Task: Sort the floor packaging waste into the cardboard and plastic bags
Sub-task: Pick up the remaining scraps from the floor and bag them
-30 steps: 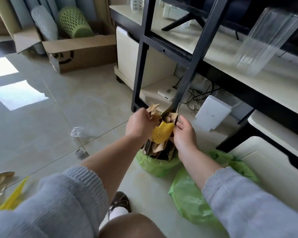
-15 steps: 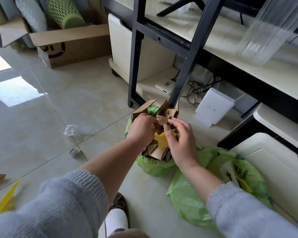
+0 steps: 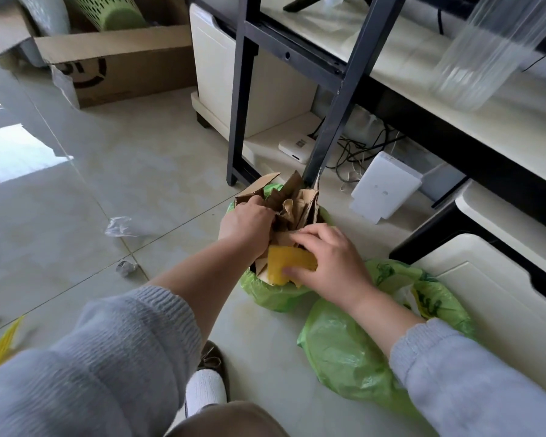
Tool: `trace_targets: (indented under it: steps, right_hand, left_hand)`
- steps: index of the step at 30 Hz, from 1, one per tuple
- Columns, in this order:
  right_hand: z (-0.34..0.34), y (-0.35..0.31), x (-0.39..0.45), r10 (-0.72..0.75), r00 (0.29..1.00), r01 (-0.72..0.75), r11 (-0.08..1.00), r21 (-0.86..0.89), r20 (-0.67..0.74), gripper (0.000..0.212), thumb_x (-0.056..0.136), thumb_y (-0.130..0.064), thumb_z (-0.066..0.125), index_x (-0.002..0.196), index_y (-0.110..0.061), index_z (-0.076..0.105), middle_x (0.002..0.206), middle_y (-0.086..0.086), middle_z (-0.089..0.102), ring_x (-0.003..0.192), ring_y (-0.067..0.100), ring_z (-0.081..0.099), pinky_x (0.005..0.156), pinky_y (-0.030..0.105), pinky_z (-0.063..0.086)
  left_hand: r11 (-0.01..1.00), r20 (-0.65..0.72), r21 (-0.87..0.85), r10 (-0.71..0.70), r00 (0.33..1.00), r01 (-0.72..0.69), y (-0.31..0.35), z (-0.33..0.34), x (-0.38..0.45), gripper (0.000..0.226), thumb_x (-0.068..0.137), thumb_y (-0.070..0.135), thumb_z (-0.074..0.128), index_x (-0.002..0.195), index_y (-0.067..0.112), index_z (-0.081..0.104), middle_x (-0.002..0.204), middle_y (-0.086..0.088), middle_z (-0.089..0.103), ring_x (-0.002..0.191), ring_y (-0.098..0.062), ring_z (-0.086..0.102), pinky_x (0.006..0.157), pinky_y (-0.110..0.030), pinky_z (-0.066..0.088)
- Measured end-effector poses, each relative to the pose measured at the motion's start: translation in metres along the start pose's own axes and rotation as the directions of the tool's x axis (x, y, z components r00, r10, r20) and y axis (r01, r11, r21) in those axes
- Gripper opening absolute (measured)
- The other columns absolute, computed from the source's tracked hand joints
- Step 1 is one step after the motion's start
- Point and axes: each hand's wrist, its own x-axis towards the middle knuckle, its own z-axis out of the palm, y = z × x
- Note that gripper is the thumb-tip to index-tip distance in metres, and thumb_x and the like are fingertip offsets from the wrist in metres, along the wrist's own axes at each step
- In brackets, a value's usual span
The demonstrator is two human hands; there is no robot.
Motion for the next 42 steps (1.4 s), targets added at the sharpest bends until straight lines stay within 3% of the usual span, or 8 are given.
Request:
trace_targets:
  steps: [3,8,13,21,27,30,34,42]
  right_hand:
    - [0.012,-0.003,0.001,-0.039,0.991,0.066,0.975,-0.214,0.129,0.062,0.072,-0.053,0.066,0.129,-0.033,0.051,0.135,-0.001,0.045,0.129,0.021,0.038,0.109,0.039,0.028]
    - [0.028,-0.008,0.009,-0.069,0.997,0.072,0.981,-0.179,0.026,0.024,0.078,-0.029,0.069,0.102,-0.03,0.071,0.13,0.001,0.053,0.13,0.025,0.039,0.109,0.044,0.032]
    - [0.022,-0.017,0.011,0.027,0.998,-0.022,0.997,0.072,-0.064,0.017,0.086,-0.017,0.06,0.101,-0.018,0.069,0.131,-0.003,0.054,0.116,0.018,0.054,0.089,0.026,0.044]
    - [0.019,-0.012,0.014,0.035,0.989,-0.004,0.976,-0.217,0.141,0.016,0.09,-0.011,0.044,0.095,-0.018,0.058,0.108,-0.001,0.062,0.092,0.024,0.058,0.065,0.03,0.042]
    - [-0.011,-0.071,0.017,0.034,0.991,0.0,0.967,0.255,-0.131,0.009,0.088,-0.025,0.06,0.096,-0.022,0.06,0.077,-0.011,0.06,0.07,0.003,0.056,0.056,0.014,0.043]
    - [0.0,-0.12,0.031,-0.061,0.994,0.092,0.895,0.437,-0.085,0.009,0.087,-0.027,0.063,0.093,-0.022,0.058,0.074,-0.016,0.058,0.066,-0.007,0.055,0.056,0.004,0.038]
    - [0.055,-0.177,0.065,-0.181,0.981,0.119,0.853,0.508,0.074,0.009,0.086,-0.024,0.065,0.095,-0.023,0.063,0.081,-0.001,0.064,0.075,0.014,0.058,0.07,0.027,0.044]
    - [0.186,-0.233,0.121,-0.214,0.876,0.145,0.972,0.187,0.432,0.012,0.084,-0.028,0.063,0.075,-0.02,0.059,0.078,0.006,0.056,0.078,0.025,0.054,0.065,0.028,0.032]
  left_hand:
    - [0.993,0.025,-0.119,0.022,0.999,-0.018,-0.002,0.002,-0.001,0.038,0.084,0.031,0.06,0.122,0.03,0.058,0.122,-0.004,0.048,0.105,-0.027,0.056,0.073,-0.032,0.046]
    - [0.953,-0.034,-0.291,0.076,0.997,-0.082,-0.018,-0.001,-0.017,0.041,0.082,0.024,0.065,0.122,0.027,0.059,0.135,-0.003,0.042,0.118,-0.023,0.049,0.092,-0.035,0.048]
    - [0.944,-0.12,-0.188,0.252,0.96,-0.271,-0.031,0.001,-0.051,0.052,0.087,0.034,0.06,0.135,0.02,0.049,0.145,-0.005,0.04,0.133,-0.026,0.039,0.107,-0.042,0.037]
    - [0.957,0.084,0.061,0.278,0.957,-0.283,-0.026,0.021,-0.05,0.058,0.088,0.045,0.054,0.141,0.029,0.037,0.154,0.005,0.027,0.144,-0.016,0.019,0.116,-0.038,0.012]
    - [0.938,-0.057,-0.093,0.329,0.943,-0.333,-0.056,-0.031,-0.073,0.051,0.088,0.041,0.057,0.135,0.023,0.047,0.146,0.002,0.041,0.134,-0.02,0.039,0.106,-0.036,0.033]
    - [0.97,-0.046,-0.089,0.221,0.974,-0.224,-0.123,-0.066,-0.091,0.048,0.085,0.039,0.062,0.13,0.021,0.053,0.139,-0.003,0.048,0.124,-0.024,0.049,0.102,-0.037,0.041]
    - [0.984,0.029,-0.1,-0.146,0.989,0.149,-0.233,-0.092,-0.142,0.043,0.084,0.038,0.063,0.124,0.023,0.057,0.133,-0.007,0.051,0.118,-0.028,0.053,0.098,-0.04,0.044]
    - [0.774,0.252,-0.148,-0.572,0.781,0.615,-0.38,-0.022,-0.258,0.041,0.082,0.03,0.067,0.12,0.02,0.06,0.119,-0.011,0.058,0.114,-0.029,0.054,0.09,-0.03,0.042]
